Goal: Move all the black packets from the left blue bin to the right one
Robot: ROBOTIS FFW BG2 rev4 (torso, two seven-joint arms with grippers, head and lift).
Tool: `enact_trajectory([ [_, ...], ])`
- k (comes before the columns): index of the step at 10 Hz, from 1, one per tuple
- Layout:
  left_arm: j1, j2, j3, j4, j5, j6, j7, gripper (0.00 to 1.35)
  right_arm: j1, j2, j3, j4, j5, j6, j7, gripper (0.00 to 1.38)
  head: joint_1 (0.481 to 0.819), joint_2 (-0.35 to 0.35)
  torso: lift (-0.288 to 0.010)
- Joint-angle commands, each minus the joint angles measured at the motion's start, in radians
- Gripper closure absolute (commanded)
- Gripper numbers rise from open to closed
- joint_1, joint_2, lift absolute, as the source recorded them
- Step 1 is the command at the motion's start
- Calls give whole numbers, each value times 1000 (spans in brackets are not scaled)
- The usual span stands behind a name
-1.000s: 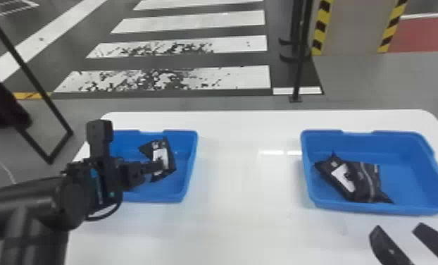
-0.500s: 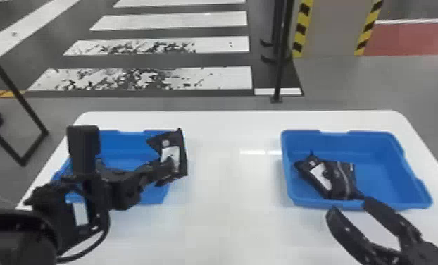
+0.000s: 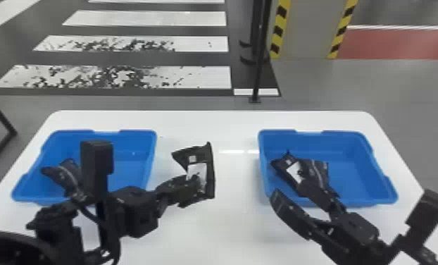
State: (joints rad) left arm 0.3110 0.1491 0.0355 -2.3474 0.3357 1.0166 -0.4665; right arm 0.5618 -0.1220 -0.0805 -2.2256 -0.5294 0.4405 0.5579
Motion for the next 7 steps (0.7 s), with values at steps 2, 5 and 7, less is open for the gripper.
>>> enact_trajectory([
  [2,-7,3,-81,0,47,9,-1,1200,-71,-16,39,35,-65,53,0,168,695,-33,-140],
  [5,-9,9,-129,0,97,21,-4,1200,-113,-25,57,67,-105,60,0,168,695,-61,-140],
  [7,-12,9,-167,10,119,31,-6,1200,-137,-30,67,87,-131,60,-1,197,695,-92,-140],
])
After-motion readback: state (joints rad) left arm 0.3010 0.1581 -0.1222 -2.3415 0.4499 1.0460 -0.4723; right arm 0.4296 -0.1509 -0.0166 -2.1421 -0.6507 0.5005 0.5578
